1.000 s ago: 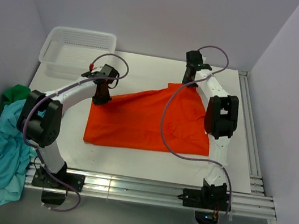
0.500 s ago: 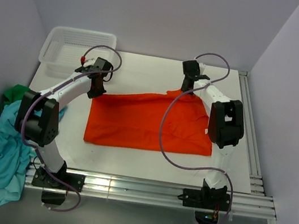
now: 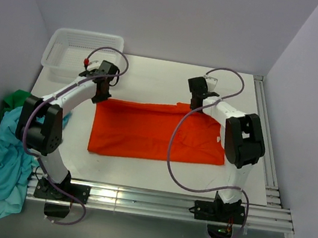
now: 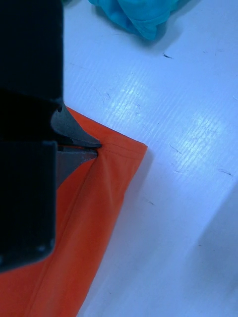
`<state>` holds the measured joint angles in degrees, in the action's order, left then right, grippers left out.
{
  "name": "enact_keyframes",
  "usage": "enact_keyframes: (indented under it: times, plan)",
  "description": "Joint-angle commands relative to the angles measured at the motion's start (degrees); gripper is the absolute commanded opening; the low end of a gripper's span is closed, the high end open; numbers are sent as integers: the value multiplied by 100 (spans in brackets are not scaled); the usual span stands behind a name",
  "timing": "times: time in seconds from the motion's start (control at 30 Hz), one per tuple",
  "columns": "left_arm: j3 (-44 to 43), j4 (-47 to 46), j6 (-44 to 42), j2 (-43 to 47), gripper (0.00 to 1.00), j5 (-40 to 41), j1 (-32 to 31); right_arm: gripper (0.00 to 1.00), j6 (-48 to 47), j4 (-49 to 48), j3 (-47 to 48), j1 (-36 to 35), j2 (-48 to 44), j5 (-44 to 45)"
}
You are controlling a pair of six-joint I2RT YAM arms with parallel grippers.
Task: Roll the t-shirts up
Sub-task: Fold the tshirt
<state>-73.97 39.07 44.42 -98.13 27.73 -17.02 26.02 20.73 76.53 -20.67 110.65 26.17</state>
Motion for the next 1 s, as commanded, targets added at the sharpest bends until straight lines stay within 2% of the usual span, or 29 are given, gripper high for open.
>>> enact_keyframes:
  times: [0.0,0.07,0.1,0.2,0.3,0.47,0.73,0.97]
  plan:
    - [-38,-154,22,-13,0,163,58,16,263,-131,-156,-131,-351,327]
    - [14,-171,23,-22,0,172,67,29,263,-218,-348,-157,-456,205]
    - [76,-224,22,-5,0,180,75,40,254,-314,-454,-157,-631,100]
    - [181,-286,5,22,0,163,84,49,211,-649,-867,-148,-1061,-181]
    - [217,-347,-13,22,0,145,93,49,228,-702,-982,-140,-1300,-305]
    - [234,-383,-30,13,0,128,93,49,79,-553,-561,62,-1230,-604]
    - [296,-426,-39,83,0,119,93,49,-255,-44,773,634,-238,-1527]
    - [296,-426,-65,66,0,49,93,50,-352,-25,1223,862,369,-1958]
